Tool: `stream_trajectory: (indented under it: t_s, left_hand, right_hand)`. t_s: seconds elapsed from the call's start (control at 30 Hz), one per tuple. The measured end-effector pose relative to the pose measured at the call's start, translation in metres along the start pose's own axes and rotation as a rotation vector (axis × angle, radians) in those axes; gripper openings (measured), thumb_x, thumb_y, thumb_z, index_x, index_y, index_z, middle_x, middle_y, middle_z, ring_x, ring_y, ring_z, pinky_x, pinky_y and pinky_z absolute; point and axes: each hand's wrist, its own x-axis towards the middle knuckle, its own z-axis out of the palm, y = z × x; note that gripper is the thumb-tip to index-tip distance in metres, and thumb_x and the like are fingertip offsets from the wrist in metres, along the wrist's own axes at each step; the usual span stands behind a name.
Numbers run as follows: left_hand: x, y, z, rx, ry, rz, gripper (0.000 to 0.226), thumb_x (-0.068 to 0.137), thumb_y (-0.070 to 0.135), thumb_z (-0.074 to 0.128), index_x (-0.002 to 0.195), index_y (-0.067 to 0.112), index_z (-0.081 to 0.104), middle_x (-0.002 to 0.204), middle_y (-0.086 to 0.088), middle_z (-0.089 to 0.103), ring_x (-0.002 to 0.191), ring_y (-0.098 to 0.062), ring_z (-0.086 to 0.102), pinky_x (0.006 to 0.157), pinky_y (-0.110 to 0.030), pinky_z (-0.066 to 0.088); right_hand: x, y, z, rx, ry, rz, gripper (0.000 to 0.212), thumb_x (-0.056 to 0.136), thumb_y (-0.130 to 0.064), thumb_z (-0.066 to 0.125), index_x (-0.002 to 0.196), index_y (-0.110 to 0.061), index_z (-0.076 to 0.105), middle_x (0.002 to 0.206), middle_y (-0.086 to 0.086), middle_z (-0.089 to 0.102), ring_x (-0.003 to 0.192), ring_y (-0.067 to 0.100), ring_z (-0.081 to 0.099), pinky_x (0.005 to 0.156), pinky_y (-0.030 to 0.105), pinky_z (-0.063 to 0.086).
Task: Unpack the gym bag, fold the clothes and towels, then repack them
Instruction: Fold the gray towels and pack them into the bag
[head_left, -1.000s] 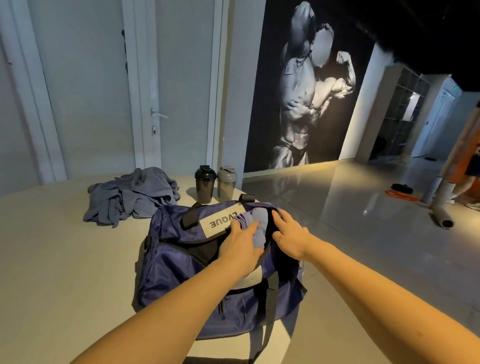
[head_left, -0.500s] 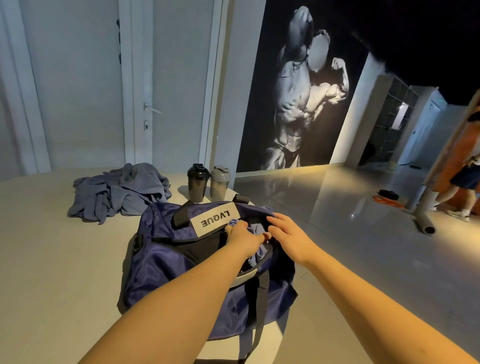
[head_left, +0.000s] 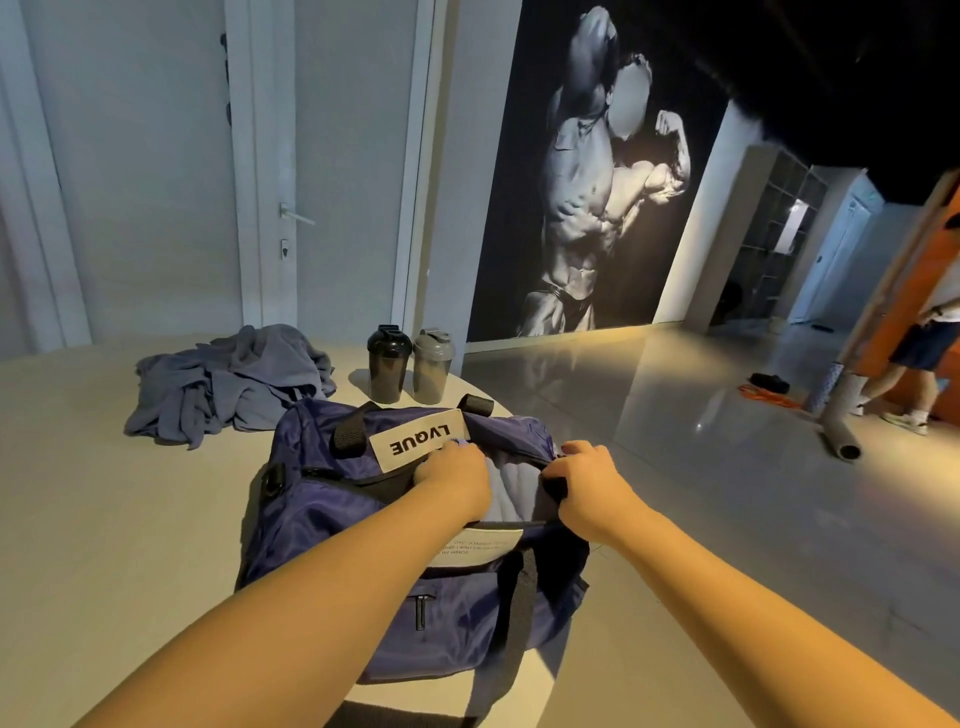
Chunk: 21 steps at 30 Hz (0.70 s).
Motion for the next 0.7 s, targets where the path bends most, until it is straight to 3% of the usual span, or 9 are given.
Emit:
stream_trajectory:
  t_s: [0.13, 0.2, 0.27, 0.3, 0.37, 0.43, 0.57, 0.63, 0.7]
  left_hand:
    - [-0.013, 0.013, -0.018, 0.346, 0.307, 0.184, 0.03, 0.101, 0.031, 0.057, 0.128, 0.018, 0.063, 0.128, -0.008, 0.056, 0.118, -0.027, 0.049, 0.097, -0.039, 0.044]
    - [-0.012, 0.015, -0.018, 0.235, 0.389, 0.42, 0.027, 0.104, 0.034, 0.05, 0.111, 0.02, 0.071, 0.114, -0.007, 0.061, 0.106, -0.026, 0.052, 0.092, -0.043, 0.047]
    - [-0.01, 0.016, -0.016, 0.02, 0.171, 0.62, 0.025, 0.106, 0.028, 0.043, 0.098, 0.016, 0.064, 0.101, -0.011, 0.064, 0.091, -0.027, 0.056, 0.083, -0.048, 0.05]
    - [-0.011, 0.019, -0.014, -0.096, -0.002, 0.607, 0.022, 0.105, 0.029, 0.039, 0.102, 0.014, 0.055, 0.102, -0.013, 0.063, 0.09, -0.029, 0.057, 0.083, -0.05, 0.051]
    - [-0.011, 0.022, -0.009, -0.186, -0.272, 0.489, 0.057, 0.098, 0.058, 0.021, 0.127, 0.017, 0.048, 0.129, -0.012, 0.06, 0.112, -0.034, 0.056, 0.099, -0.052, 0.046]
    - [-0.012, 0.024, -0.006, -0.319, -0.43, 0.331, 0.092, 0.085, 0.086, 0.006, 0.155, 0.033, 0.035, 0.158, -0.007, 0.04, 0.142, -0.034, 0.038, 0.118, -0.054, 0.026]
    - [-0.021, 0.032, -0.005, -0.439, -0.508, 0.259, 0.091, 0.082, 0.092, 0.009, 0.16, 0.043, 0.015, 0.167, -0.003, 0.023, 0.153, -0.033, 0.019, 0.121, -0.052, 0.014]
    - [-0.015, 0.029, -0.003, -0.429, -0.509, 0.259, 0.091, 0.085, 0.09, 0.011, 0.16, 0.039, 0.022, 0.165, -0.004, 0.03, 0.15, -0.033, 0.027, 0.122, -0.053, 0.017]
    - [-0.01, 0.021, -0.004, -0.36, -0.394, 0.292, 0.075, 0.097, 0.072, 0.022, 0.158, 0.029, 0.028, 0.149, -0.012, 0.051, 0.131, -0.034, 0.046, 0.113, -0.052, 0.031]
  right_hand:
    - [-0.001, -0.014, -0.001, -0.017, 0.089, 0.018, 0.049, 0.087, -0.008, 0.069, 0.134, -0.022, 0.061, 0.137, 0.006, 0.04, 0.125, 0.031, 0.034, 0.091, 0.041, 0.052]
    - [0.002, -0.011, -0.002, 0.07, 0.11, 0.06, 0.046, 0.085, -0.006, 0.069, 0.128, -0.022, 0.063, 0.132, 0.006, 0.043, 0.122, 0.032, 0.038, 0.086, 0.041, 0.051]
    - [0.004, -0.005, -0.003, 0.191, 0.122, 0.071, 0.039, 0.083, -0.002, 0.065, 0.116, -0.023, 0.071, 0.122, 0.005, 0.055, 0.116, 0.031, 0.049, 0.081, 0.039, 0.053]
    - [0.004, -0.002, -0.003, 0.269, 0.131, 0.074, 0.039, 0.082, 0.002, 0.062, 0.11, -0.022, 0.074, 0.116, 0.005, 0.062, 0.112, 0.03, 0.056, 0.081, 0.038, 0.055]
    - [0.003, 0.002, -0.004, 0.405, 0.142, 0.1, 0.041, 0.083, 0.005, 0.057, 0.109, -0.019, 0.077, 0.112, 0.004, 0.071, 0.107, 0.025, 0.065, 0.085, 0.032, 0.056]
    - [0.002, 0.004, -0.004, 0.527, 0.159, 0.156, 0.039, 0.089, 0.003, 0.056, 0.114, -0.019, 0.077, 0.117, 0.003, 0.072, 0.11, 0.022, 0.065, 0.093, 0.034, 0.057]
    - [0.004, 0.009, -0.004, 0.703, 0.136, 0.27, 0.042, 0.096, 0.006, 0.052, 0.127, -0.017, 0.071, 0.13, 0.004, 0.066, 0.125, 0.026, 0.059, 0.103, 0.042, 0.052]
    - [0.006, 0.01, -0.005, 0.712, 0.124, 0.277, 0.047, 0.094, 0.009, 0.05, 0.128, -0.016, 0.07, 0.132, 0.005, 0.066, 0.127, 0.027, 0.057, 0.103, 0.043, 0.051]
    - [0.008, 0.008, -0.007, 0.721, 0.124, 0.254, 0.054, 0.089, 0.013, 0.047, 0.128, -0.017, 0.07, 0.133, 0.005, 0.065, 0.128, 0.027, 0.057, 0.103, 0.041, 0.052]
